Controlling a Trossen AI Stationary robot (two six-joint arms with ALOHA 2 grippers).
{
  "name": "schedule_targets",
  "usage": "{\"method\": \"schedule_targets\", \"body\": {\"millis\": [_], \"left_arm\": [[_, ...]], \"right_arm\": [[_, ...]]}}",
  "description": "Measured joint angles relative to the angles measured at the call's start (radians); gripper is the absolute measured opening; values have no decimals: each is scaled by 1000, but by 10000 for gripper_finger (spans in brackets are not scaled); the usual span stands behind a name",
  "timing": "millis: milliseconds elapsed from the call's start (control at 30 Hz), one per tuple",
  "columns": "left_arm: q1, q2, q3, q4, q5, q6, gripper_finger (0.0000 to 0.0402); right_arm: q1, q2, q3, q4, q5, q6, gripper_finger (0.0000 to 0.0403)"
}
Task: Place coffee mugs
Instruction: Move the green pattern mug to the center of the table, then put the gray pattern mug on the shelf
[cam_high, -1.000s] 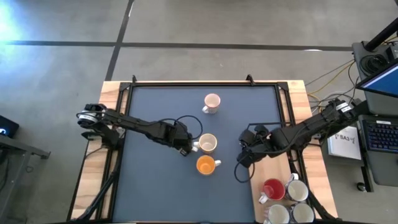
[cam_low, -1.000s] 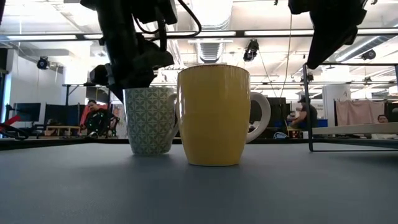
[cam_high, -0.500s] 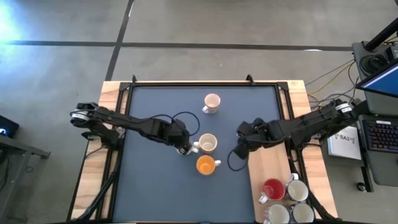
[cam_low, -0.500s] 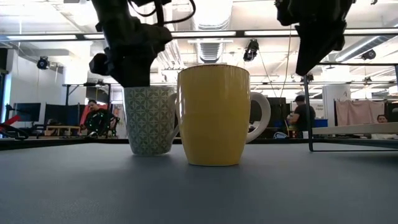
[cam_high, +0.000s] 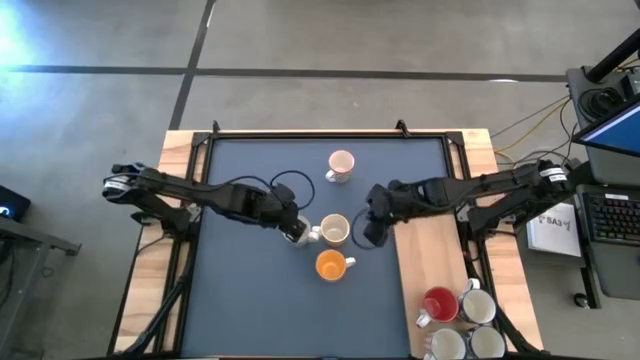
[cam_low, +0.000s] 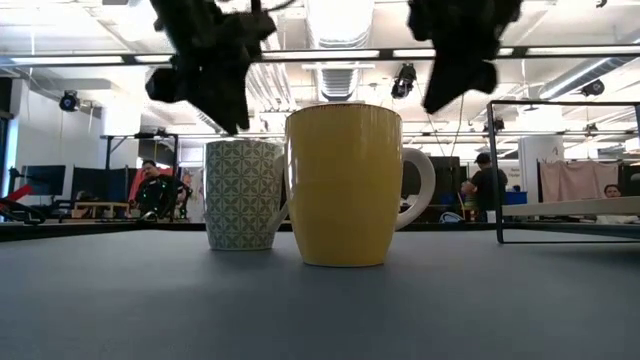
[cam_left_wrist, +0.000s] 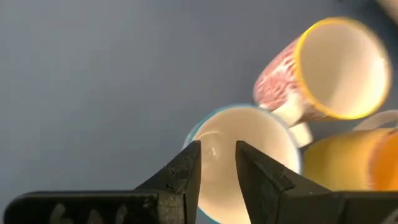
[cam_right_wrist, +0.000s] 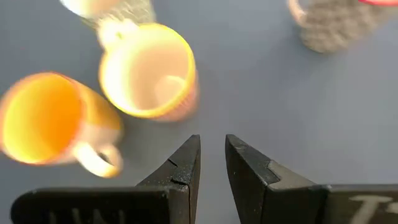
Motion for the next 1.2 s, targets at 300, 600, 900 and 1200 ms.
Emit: {"method": "schedule_targets", "body": {"millis": [300, 600, 900, 1200], "left_arm": [[-2, -113, 46, 5, -74, 127, 82], [-2, -139, 152, 3, -142, 330, 82], [-1, -146, 282, -237, -233, 441, 82], [8, -157, 320, -318, -319, 440, 82]], "right_arm": [[-182, 1, 0, 152, -161, -169, 67], [-328, 82, 0, 172, -172, -278, 131], [-389, 199, 0, 305, -165, -563, 153], [-393, 263, 0, 380, -96, -752, 137]]}}
